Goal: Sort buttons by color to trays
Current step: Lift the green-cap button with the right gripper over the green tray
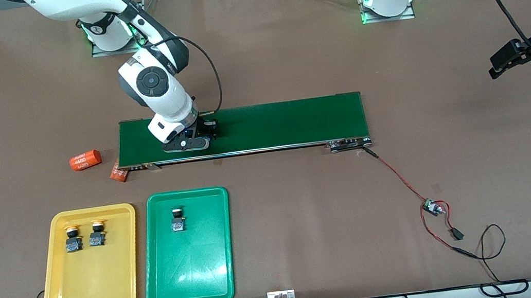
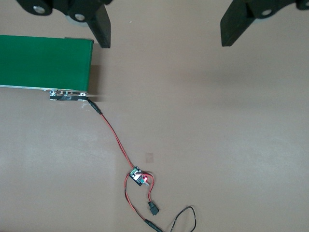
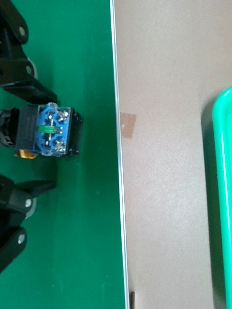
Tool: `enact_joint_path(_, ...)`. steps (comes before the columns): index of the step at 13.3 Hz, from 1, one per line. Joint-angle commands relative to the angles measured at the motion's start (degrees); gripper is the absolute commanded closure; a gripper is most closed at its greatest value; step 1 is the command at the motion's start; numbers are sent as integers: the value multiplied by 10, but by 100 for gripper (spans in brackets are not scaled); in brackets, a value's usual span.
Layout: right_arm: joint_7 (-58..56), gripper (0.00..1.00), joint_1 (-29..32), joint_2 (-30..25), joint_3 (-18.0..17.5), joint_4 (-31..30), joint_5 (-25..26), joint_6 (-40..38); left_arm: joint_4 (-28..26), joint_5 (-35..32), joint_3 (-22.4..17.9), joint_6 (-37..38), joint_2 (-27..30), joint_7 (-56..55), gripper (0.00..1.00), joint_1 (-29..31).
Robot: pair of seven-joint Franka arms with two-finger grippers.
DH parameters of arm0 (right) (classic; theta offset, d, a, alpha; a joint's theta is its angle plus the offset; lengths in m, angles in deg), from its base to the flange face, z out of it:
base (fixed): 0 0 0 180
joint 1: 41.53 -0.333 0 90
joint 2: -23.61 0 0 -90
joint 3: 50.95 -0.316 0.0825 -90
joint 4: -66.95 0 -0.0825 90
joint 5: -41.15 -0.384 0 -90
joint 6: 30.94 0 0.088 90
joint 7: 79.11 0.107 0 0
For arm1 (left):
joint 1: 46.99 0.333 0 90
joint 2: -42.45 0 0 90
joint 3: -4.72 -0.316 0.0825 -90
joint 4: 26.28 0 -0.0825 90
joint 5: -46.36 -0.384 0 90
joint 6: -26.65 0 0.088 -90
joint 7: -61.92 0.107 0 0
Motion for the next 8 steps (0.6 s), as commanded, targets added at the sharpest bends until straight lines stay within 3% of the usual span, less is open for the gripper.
enact_joint_path(1, 11, 81, 4, 6, -2, 6, 13, 6, -3, -6, -5, -3, 11, 9, 0, -9)
enact_joint_path(3, 11, 97, 5, 3, 6, 9, 12, 4, -3, -6, -5, -3, 11, 9, 0, -9)
enact_joint_path(8, -2, 99, 9, 0, 7, 99, 10, -89, -5, -6, -6, -9, 10, 9, 0, -4)
